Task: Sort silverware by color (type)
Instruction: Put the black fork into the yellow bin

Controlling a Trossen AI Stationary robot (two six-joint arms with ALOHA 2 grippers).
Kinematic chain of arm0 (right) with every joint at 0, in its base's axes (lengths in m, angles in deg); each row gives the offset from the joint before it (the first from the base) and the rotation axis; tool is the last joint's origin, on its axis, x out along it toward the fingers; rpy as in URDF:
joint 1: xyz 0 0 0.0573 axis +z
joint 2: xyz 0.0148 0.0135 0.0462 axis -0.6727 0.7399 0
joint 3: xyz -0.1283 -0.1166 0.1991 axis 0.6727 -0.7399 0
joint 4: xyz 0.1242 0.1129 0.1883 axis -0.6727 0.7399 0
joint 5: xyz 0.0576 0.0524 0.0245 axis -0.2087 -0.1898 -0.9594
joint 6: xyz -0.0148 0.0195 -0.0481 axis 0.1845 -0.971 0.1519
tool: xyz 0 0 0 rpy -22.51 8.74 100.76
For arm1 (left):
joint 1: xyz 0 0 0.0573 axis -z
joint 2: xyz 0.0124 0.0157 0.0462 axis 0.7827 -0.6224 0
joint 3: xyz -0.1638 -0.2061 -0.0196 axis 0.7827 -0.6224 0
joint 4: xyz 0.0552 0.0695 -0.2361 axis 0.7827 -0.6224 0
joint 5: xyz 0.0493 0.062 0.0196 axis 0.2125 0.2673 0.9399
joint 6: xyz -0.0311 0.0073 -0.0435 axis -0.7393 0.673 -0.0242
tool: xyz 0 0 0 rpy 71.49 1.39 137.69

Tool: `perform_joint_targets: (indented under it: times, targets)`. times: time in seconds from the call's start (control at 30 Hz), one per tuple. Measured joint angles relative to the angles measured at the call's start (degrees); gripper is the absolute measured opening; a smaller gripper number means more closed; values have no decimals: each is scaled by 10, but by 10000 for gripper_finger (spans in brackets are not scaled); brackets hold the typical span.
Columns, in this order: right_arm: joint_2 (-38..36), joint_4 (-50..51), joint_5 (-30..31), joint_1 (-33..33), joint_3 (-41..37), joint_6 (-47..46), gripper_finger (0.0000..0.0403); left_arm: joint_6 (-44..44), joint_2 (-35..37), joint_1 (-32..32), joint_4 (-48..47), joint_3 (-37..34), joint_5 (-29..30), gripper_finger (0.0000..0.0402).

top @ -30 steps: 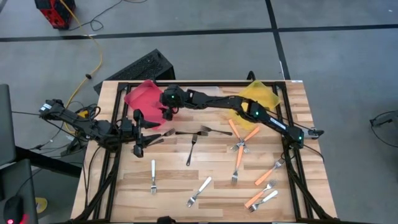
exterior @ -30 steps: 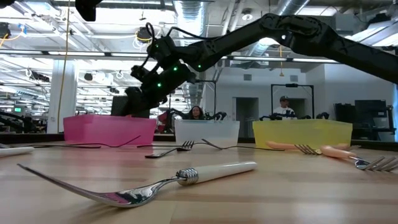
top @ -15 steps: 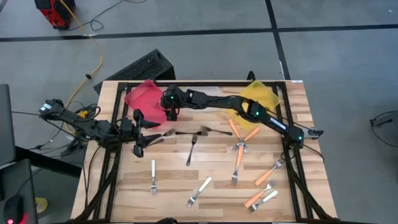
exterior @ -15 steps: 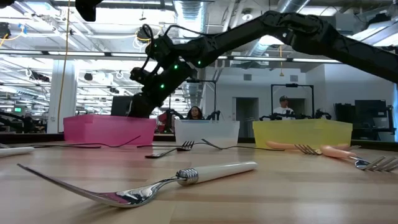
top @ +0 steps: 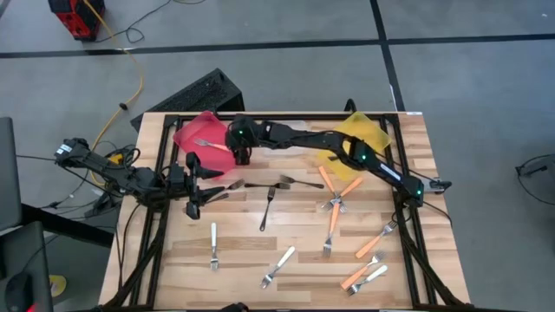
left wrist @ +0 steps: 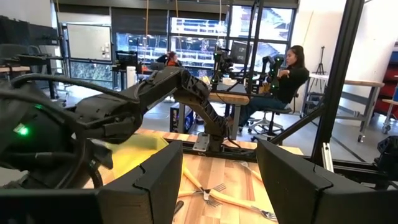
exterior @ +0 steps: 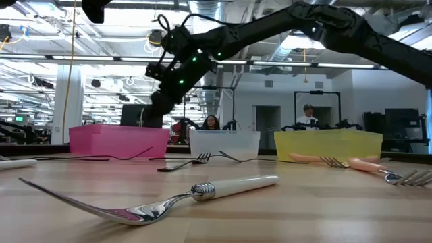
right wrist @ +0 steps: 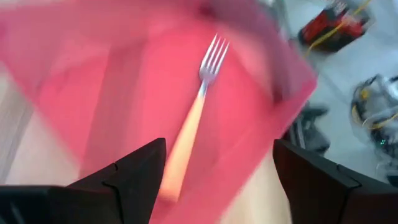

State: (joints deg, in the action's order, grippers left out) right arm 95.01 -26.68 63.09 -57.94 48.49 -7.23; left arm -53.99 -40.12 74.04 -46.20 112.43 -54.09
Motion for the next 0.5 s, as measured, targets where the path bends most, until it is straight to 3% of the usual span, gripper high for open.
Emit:
perform_joint_targets:
  times: [0.5]
  targets:
    - [-238, 336, -10, -12, 1, 74, 312, -46, -1, 0, -60, 0, 15, 194]
